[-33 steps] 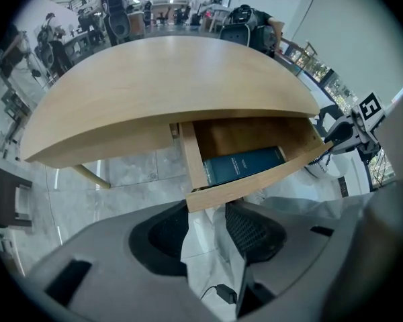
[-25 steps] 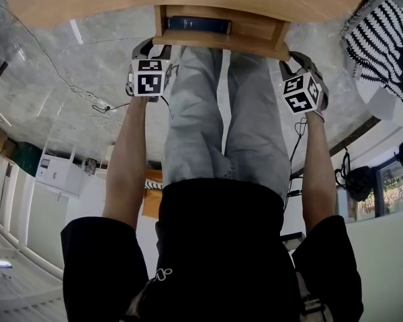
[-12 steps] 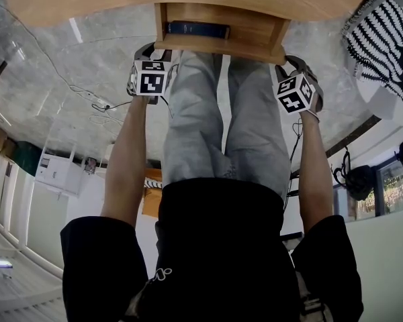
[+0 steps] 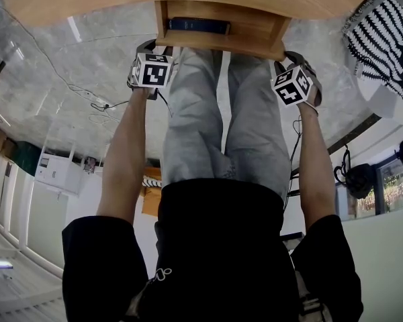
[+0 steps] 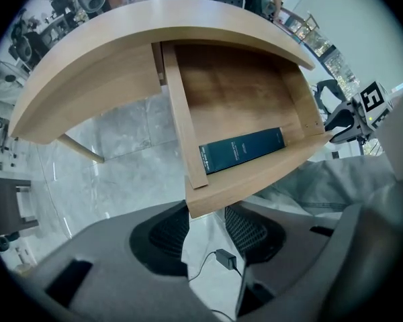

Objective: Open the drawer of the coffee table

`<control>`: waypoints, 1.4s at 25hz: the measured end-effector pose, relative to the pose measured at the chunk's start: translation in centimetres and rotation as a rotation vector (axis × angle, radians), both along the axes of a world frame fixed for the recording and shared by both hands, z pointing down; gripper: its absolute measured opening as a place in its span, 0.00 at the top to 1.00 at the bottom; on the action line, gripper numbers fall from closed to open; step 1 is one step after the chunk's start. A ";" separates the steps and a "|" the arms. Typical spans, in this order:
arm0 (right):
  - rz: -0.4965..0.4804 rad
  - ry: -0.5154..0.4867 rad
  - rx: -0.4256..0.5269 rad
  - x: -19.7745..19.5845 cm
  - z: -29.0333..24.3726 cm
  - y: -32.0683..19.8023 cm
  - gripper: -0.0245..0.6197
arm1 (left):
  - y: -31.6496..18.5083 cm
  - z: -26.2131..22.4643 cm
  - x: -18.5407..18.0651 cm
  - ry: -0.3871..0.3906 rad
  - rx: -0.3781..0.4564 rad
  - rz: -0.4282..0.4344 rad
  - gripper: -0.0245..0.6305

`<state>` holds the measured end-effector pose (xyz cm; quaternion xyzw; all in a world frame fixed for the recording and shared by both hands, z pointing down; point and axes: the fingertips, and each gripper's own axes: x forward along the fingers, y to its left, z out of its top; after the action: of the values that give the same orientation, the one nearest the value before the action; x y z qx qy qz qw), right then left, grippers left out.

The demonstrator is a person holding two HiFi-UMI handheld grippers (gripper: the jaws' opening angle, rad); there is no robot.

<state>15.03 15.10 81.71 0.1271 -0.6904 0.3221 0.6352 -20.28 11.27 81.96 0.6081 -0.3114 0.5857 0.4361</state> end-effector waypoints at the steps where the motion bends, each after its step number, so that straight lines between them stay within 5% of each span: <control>1: 0.002 0.002 -0.005 0.0 0.2 0.1 0.75 | 0.1 0.1 0.0 -0.001 -0.006 0.003 0.72; 14: 0.047 0.030 -0.025 0.0 0.2 0.3 0.72 | 0.5 0.4 -0.1 -0.016 -0.052 -0.039 0.72; 21: 0.213 0.031 -0.030 -0.1 -1.0 -0.1 0.72 | 0.5 -0.7 -0.5 -0.015 -0.069 -0.101 0.76; 28: 0.324 0.039 0.025 0.0 -2.9 -1.5 0.87 | 0.0 -3.1 -1.2 -0.021 -0.037 -0.134 0.82; 35: 0.416 0.013 0.084 -1.1 -5.8 -4.7 0.90 | -2.0 -6.9 0.3 0.045 -0.003 -0.209 0.94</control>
<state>13.92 10.37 75.90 0.2955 -0.6577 0.4166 0.5537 -20.00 9.22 75.06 0.5847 -0.3625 0.5237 0.5024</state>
